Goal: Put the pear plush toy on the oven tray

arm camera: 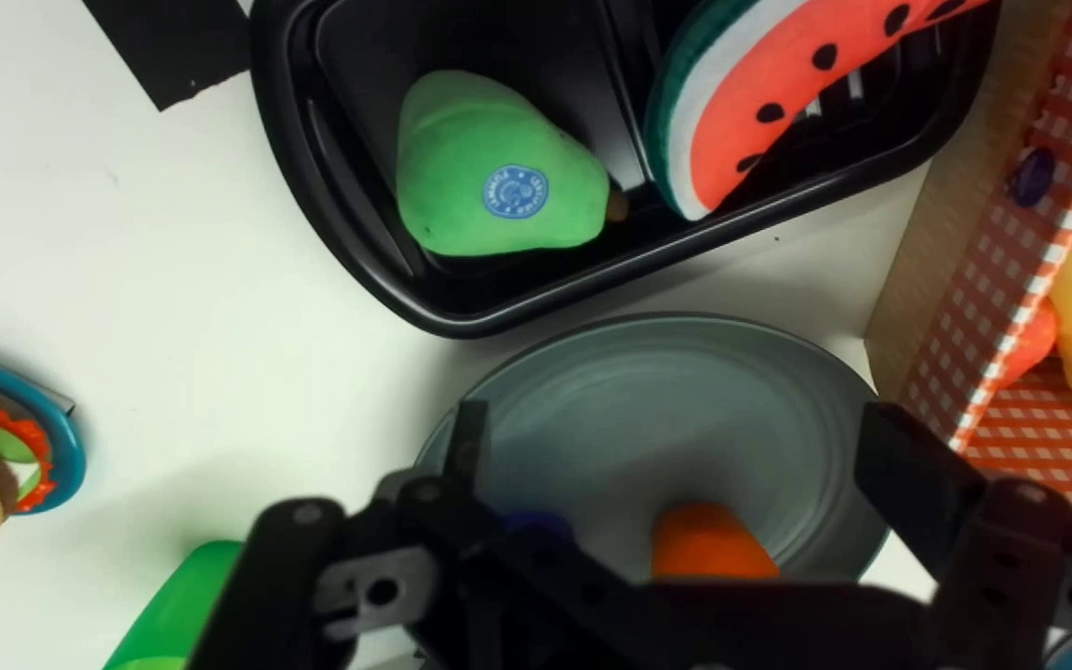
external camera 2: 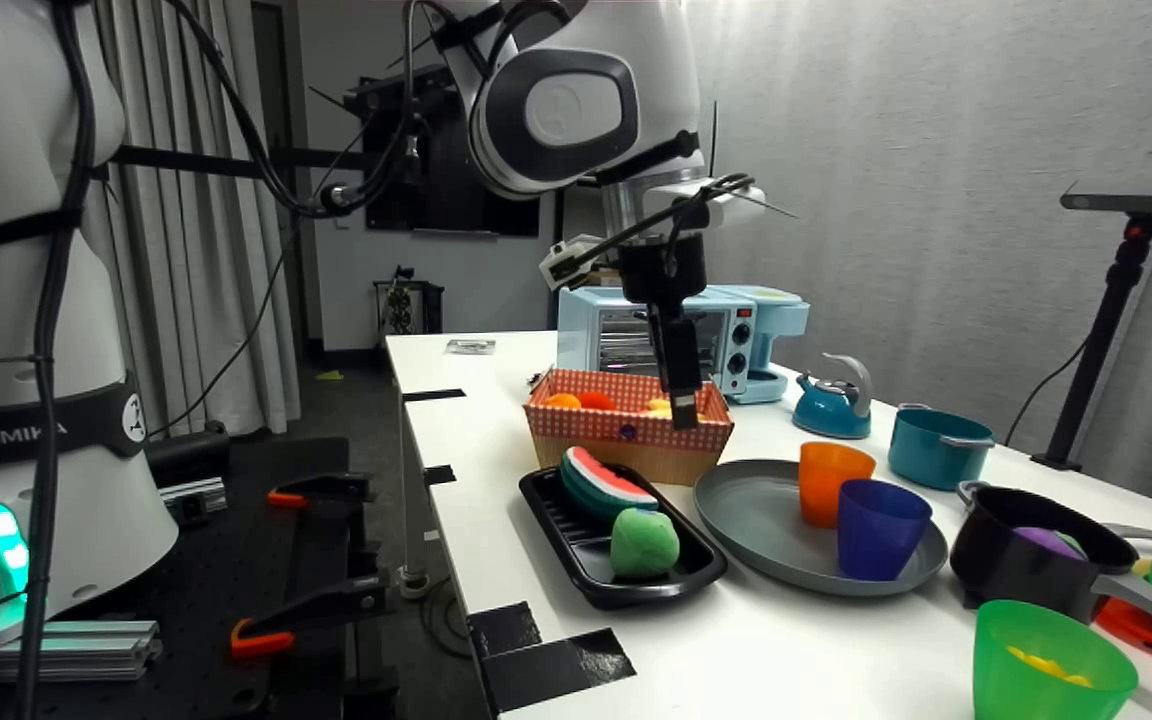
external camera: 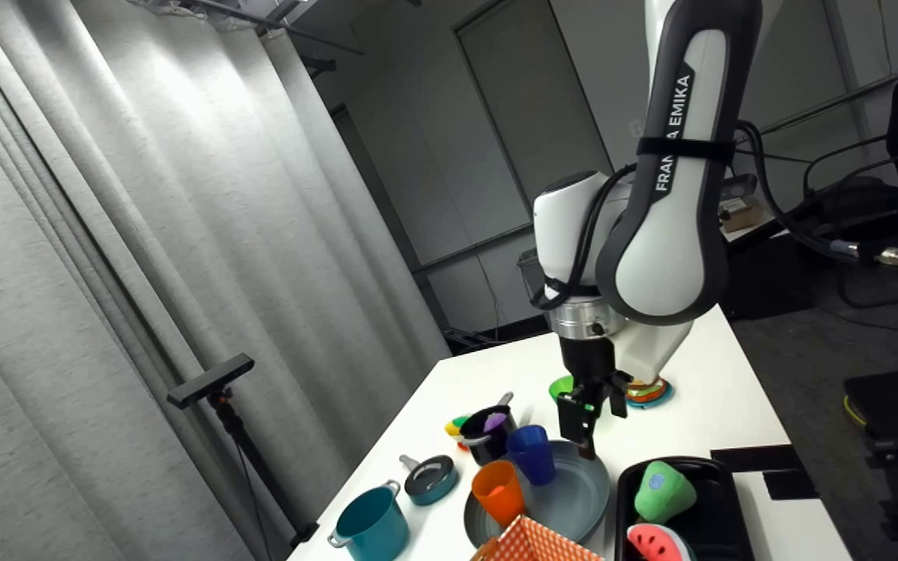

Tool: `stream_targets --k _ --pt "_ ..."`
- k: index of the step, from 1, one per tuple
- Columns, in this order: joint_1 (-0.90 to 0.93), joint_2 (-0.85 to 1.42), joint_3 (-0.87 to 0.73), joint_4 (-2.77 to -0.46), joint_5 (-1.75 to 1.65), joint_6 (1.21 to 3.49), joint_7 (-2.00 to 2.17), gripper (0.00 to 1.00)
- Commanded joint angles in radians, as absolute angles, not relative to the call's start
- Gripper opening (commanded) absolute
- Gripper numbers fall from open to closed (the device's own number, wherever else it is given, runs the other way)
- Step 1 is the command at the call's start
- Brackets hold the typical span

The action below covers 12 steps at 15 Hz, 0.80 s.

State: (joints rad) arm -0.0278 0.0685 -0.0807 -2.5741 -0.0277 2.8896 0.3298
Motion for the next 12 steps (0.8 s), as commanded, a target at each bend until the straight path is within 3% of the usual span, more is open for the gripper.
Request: stream_targets --k 1,8,12 --pt "-0.039 0.061 -0.081 -2.611 0.025 2.943 0.318 1.00" --pt "0.000 -0.003 -0.120 -2.592 -0.256 2.809 0.557 1.00" --pt "-0.002 -0.038 -0.062 -2.551 -0.375 2.686 0.659 1.00"
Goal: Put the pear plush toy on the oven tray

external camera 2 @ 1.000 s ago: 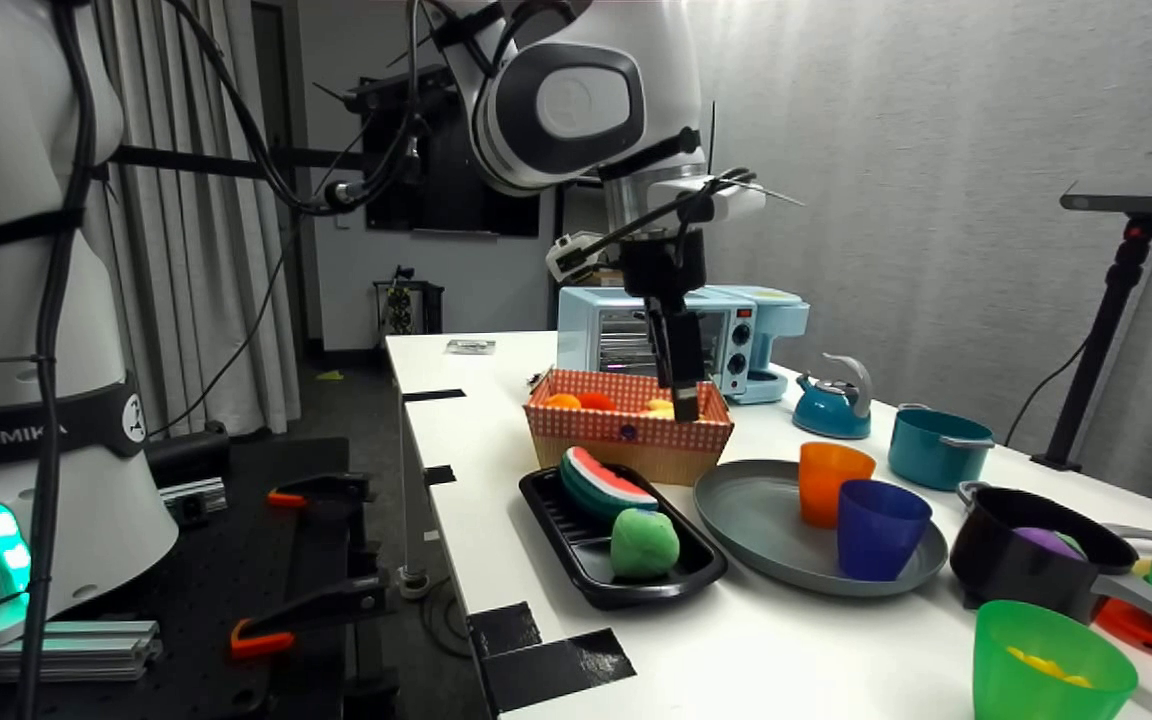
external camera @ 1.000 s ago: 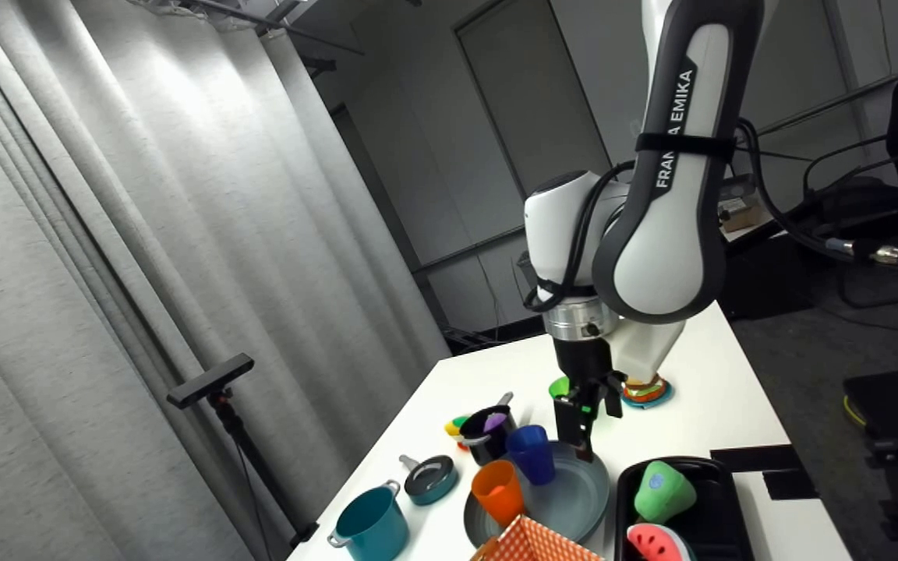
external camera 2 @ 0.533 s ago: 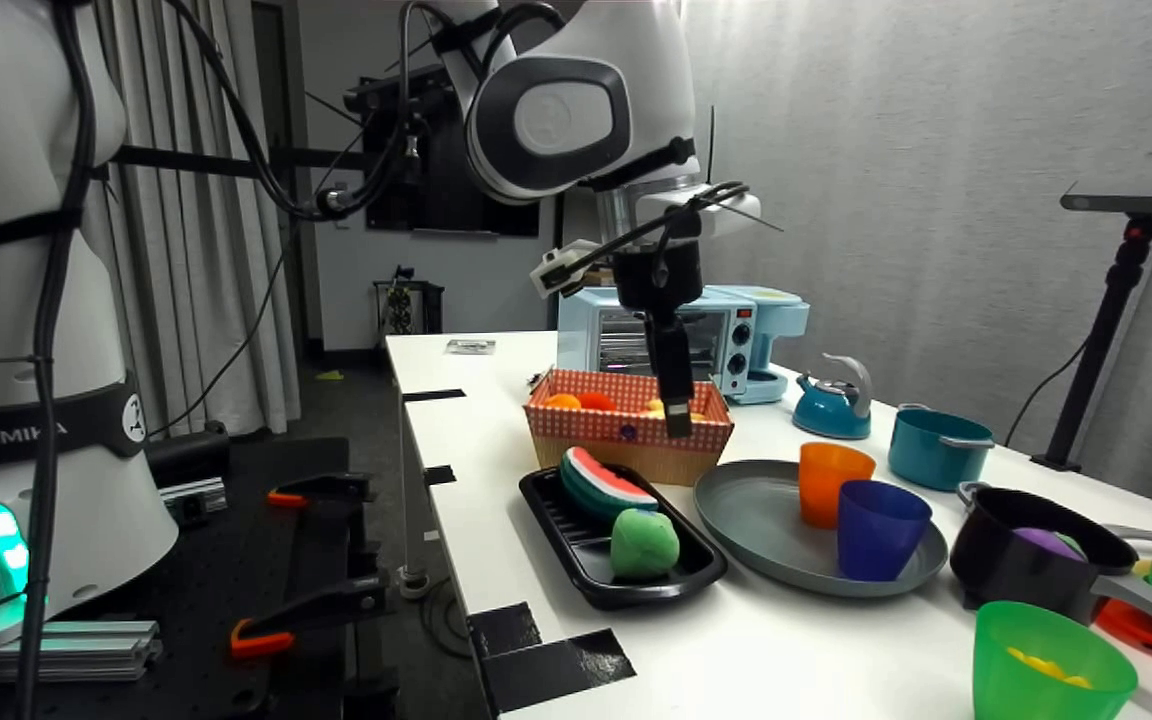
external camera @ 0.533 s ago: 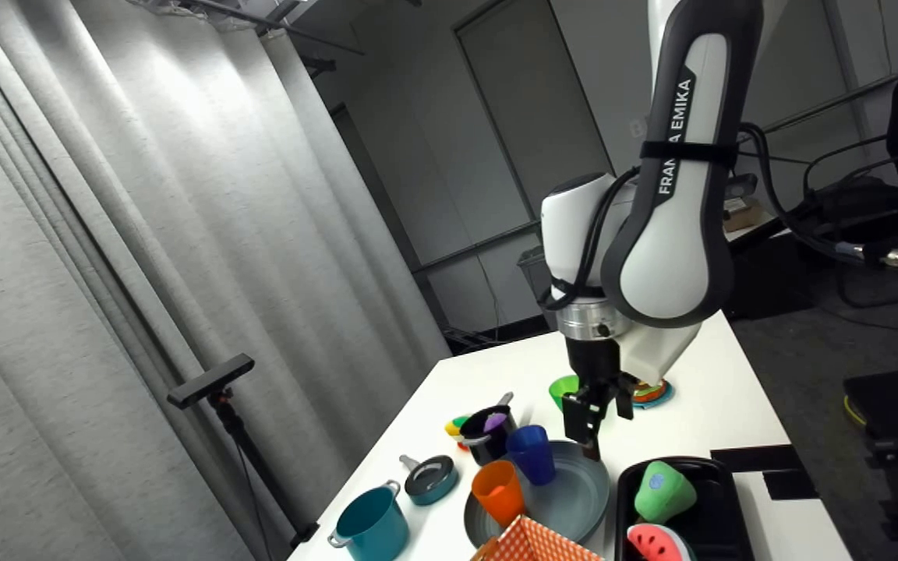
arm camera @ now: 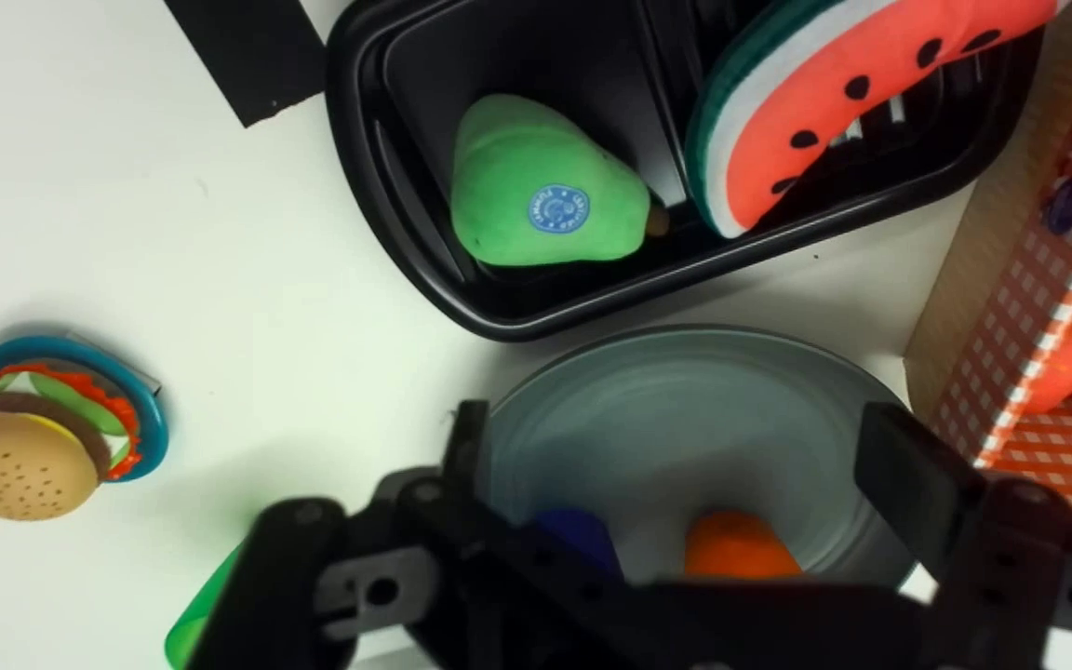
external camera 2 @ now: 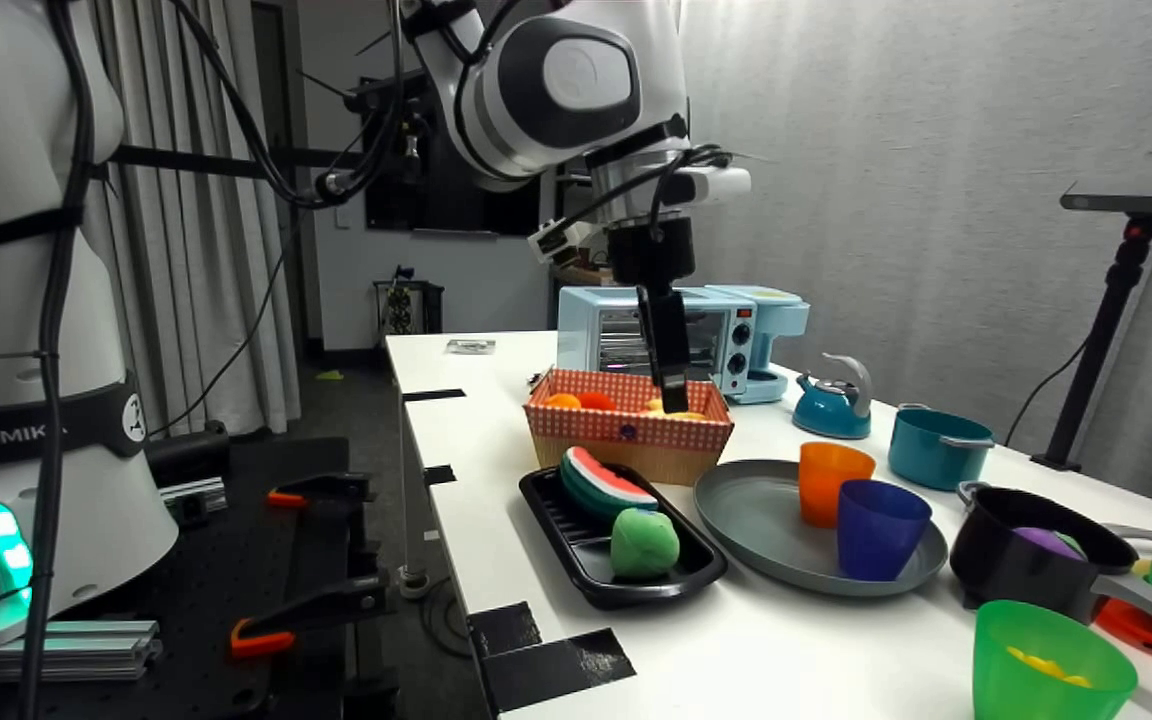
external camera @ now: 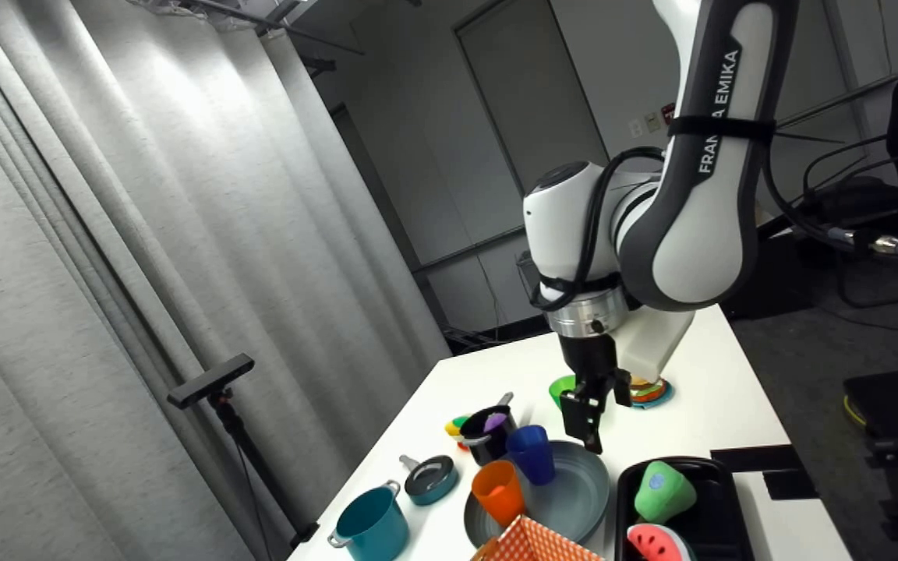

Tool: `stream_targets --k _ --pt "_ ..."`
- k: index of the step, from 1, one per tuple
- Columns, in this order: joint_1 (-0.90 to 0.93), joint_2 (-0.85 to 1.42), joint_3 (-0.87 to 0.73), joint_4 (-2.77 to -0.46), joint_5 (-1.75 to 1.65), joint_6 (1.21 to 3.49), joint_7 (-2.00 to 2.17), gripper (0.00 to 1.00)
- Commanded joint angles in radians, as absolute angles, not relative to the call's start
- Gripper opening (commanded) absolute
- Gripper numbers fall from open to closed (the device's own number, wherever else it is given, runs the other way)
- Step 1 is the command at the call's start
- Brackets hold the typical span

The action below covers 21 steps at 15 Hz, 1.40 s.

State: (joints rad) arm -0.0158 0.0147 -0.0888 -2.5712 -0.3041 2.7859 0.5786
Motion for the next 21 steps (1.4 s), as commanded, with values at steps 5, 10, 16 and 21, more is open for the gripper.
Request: stream_targets --k 5,10,16,21 --pt "-0.015 -0.027 -0.013 -2.537 -0.346 2.696 0.615 1.00" --pt "-0.012 -0.029 -0.005 -2.535 -0.346 2.695 0.614 1.00" --pt "-0.014 0.008 -0.012 -2.496 -0.319 2.579 0.624 1.00" --pt "-0.025 0.064 -0.037 -2.449 -0.273 2.490 0.610 1.00"
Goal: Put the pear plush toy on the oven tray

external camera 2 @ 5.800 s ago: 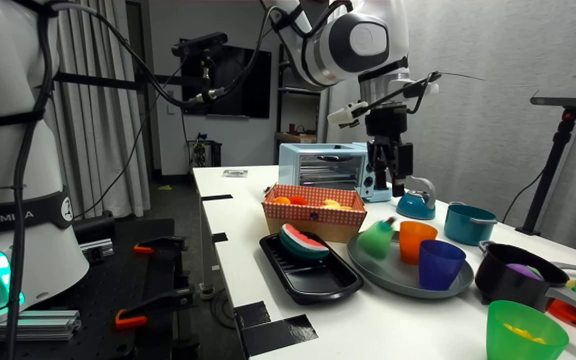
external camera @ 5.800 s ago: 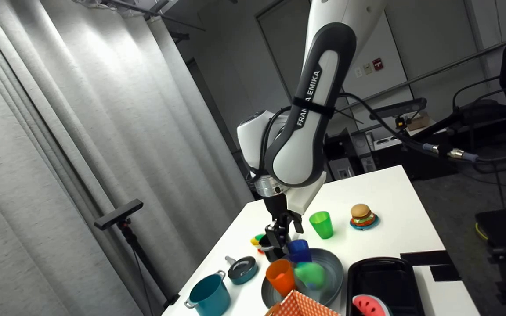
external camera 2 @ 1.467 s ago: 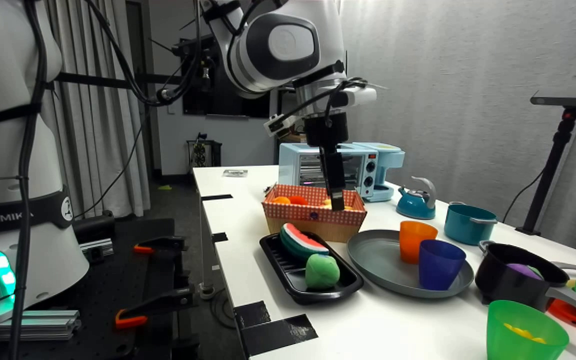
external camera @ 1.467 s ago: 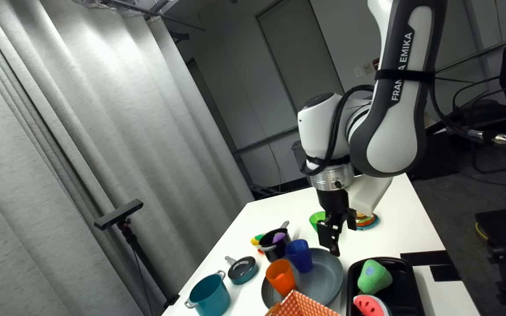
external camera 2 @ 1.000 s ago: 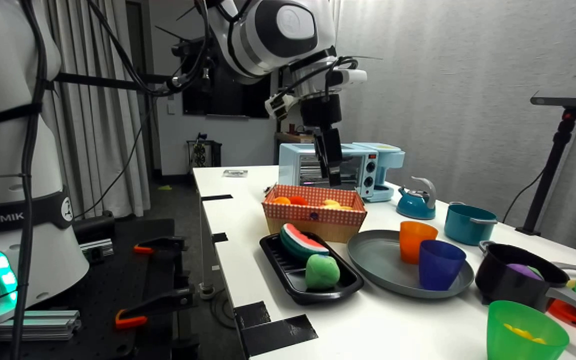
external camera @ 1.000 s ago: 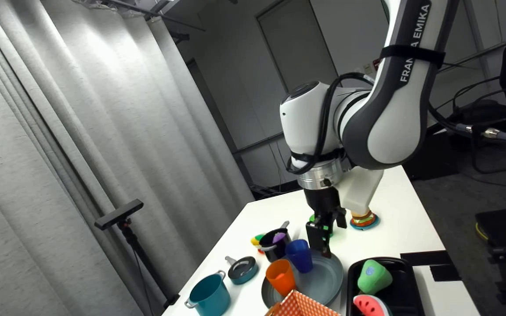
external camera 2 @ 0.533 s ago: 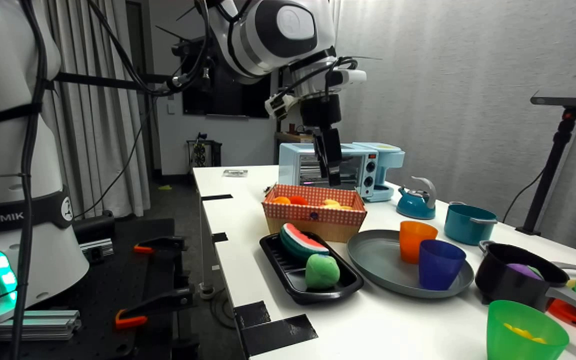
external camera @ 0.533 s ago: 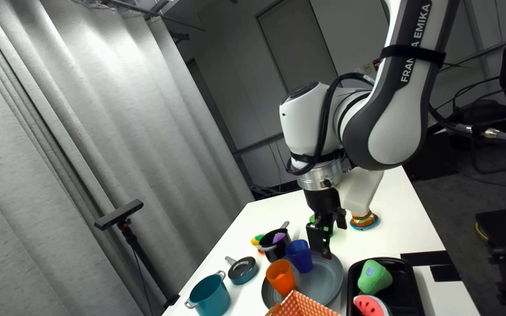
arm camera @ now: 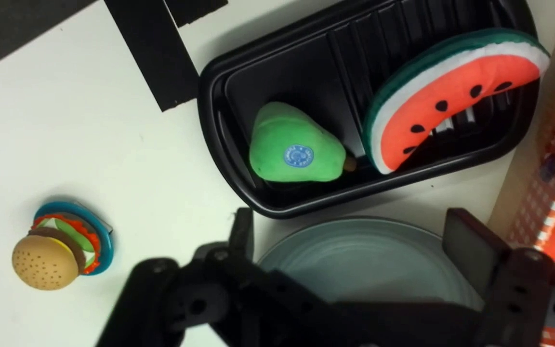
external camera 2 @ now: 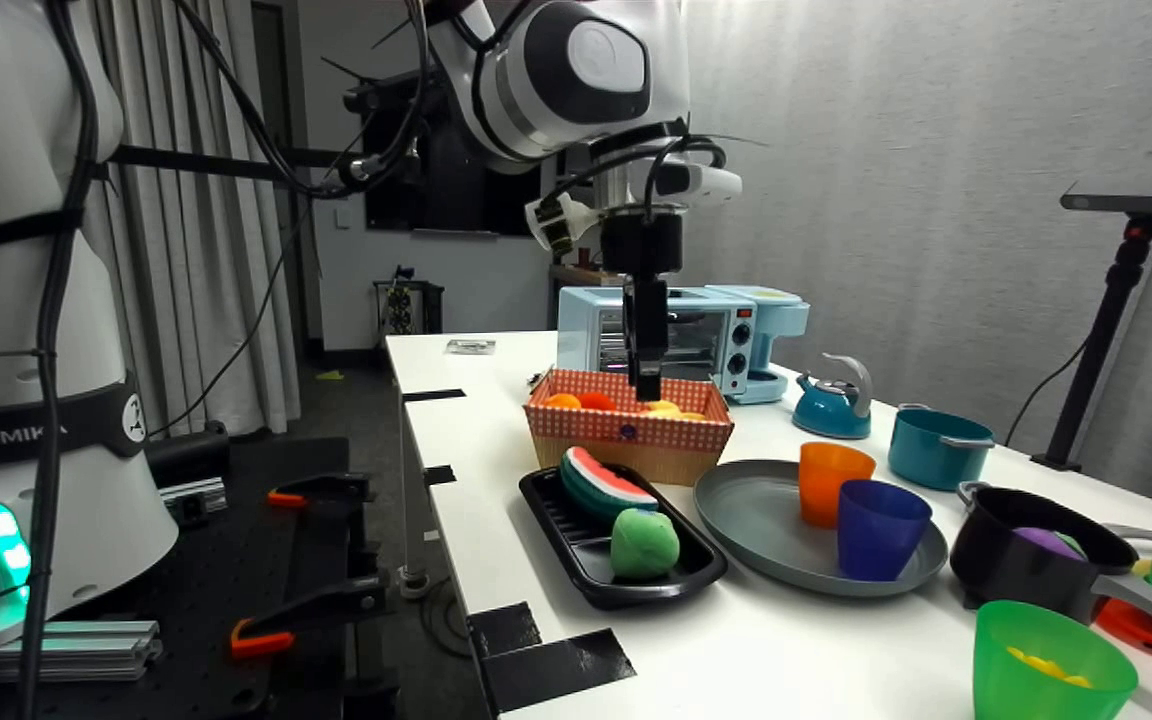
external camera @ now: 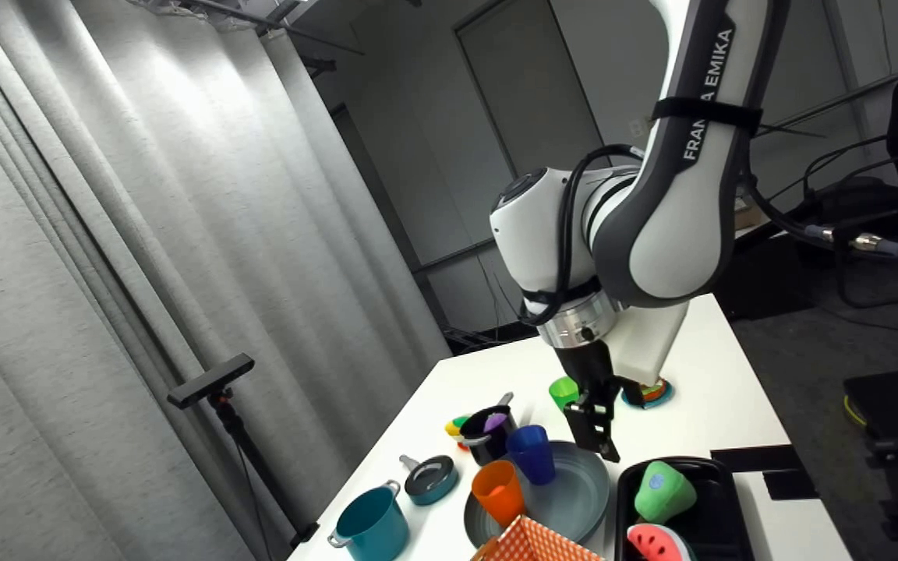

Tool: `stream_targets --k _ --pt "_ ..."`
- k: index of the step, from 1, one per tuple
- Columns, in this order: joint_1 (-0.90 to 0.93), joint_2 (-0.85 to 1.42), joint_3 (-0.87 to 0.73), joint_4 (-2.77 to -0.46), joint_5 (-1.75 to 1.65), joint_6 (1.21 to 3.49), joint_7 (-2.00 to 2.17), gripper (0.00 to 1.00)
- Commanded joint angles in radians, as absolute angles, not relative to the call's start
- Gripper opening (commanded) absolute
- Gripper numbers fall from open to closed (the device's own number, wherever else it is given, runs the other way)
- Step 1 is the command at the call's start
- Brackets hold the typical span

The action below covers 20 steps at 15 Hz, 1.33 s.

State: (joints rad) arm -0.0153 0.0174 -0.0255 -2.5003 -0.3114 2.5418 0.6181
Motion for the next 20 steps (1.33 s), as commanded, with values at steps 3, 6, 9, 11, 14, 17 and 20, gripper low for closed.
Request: stream_targets --k 3,6,9,11,14,17,20 --pt "-0.032 0.119 -0.060 -2.411 -0.246 2.491 0.587 1.00" --pt "-0.033 0.177 -0.085 -2.372 -0.220 2.495 0.579 1.00" --pt "-0.024 0.228 -0.096 -2.343 -0.187 2.487 0.567 1.00" --pt "-0.015 0.259 -0.096 -2.329 -0.169 2.485 0.567 1.00" --pt "0.002 0.299 -0.092 -2.311 -0.148 2.485 0.567 1.00" --pt "0.023 0.335 -0.088 -2.286 -0.137 2.479 0.567 1.00" --pt "0.043 0.366 -0.085 -2.261 -0.127 2.479 0.567 1.00"
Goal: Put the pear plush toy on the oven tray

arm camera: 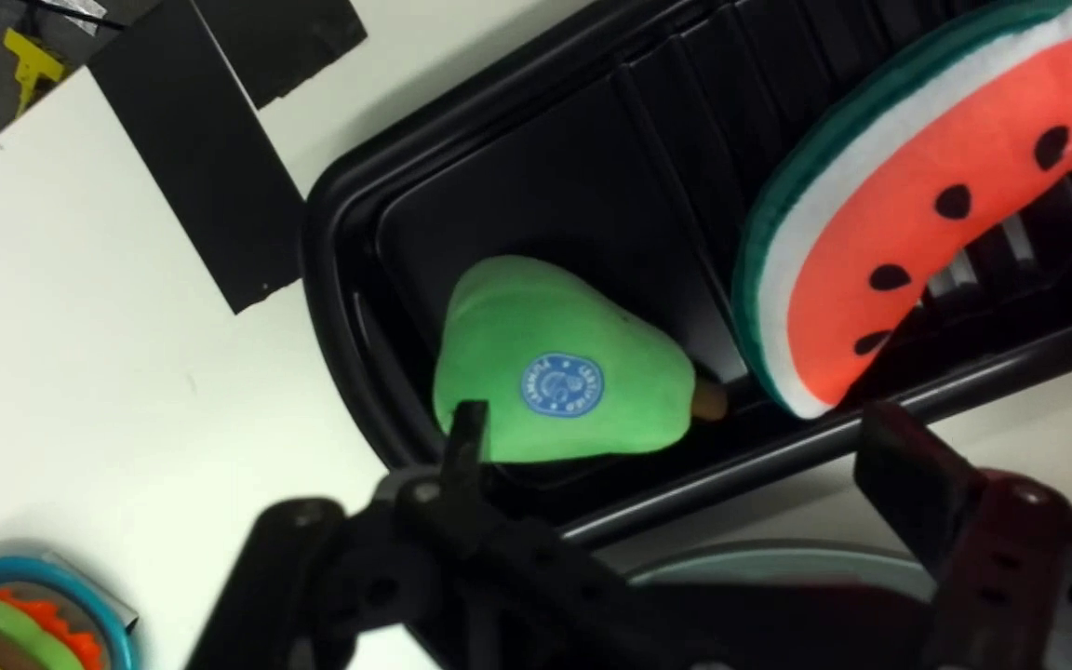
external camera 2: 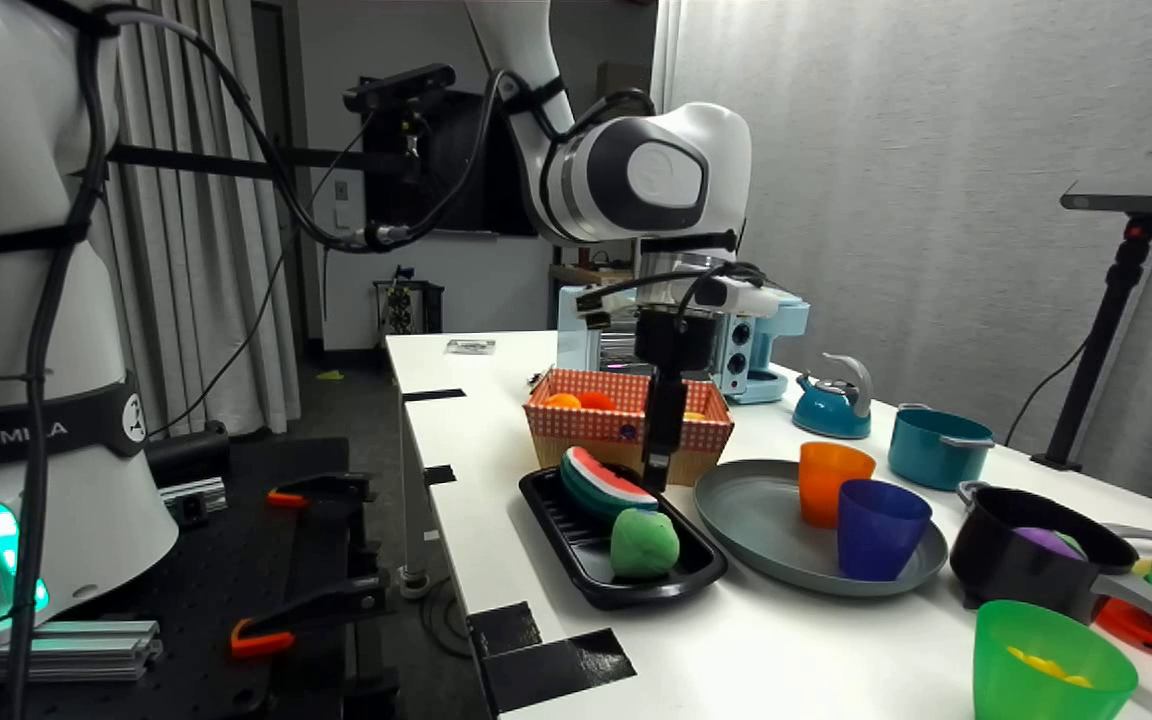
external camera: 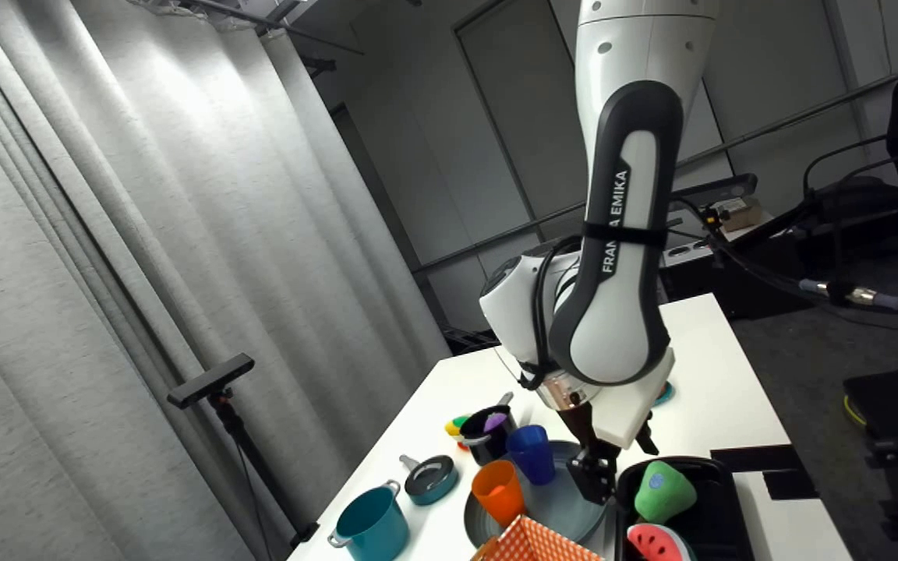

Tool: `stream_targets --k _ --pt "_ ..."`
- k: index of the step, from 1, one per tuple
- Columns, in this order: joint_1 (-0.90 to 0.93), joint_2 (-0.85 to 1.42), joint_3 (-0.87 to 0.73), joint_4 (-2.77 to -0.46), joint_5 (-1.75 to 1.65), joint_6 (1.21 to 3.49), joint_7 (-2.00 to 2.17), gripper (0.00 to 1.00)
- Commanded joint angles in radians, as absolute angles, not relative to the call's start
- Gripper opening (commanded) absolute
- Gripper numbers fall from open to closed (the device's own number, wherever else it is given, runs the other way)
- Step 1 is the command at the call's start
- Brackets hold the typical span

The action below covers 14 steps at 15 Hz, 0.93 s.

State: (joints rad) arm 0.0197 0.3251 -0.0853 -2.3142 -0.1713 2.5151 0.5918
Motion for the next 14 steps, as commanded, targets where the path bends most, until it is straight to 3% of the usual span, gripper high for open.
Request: stream_targets --k 1,14 --pt "0.049 0.378 -0.084 -2.252 -0.120 2.478 0.567 1.00" --pt "0.097 0.452 -0.094 -2.221 -0.061 2.468 0.604 1.00"
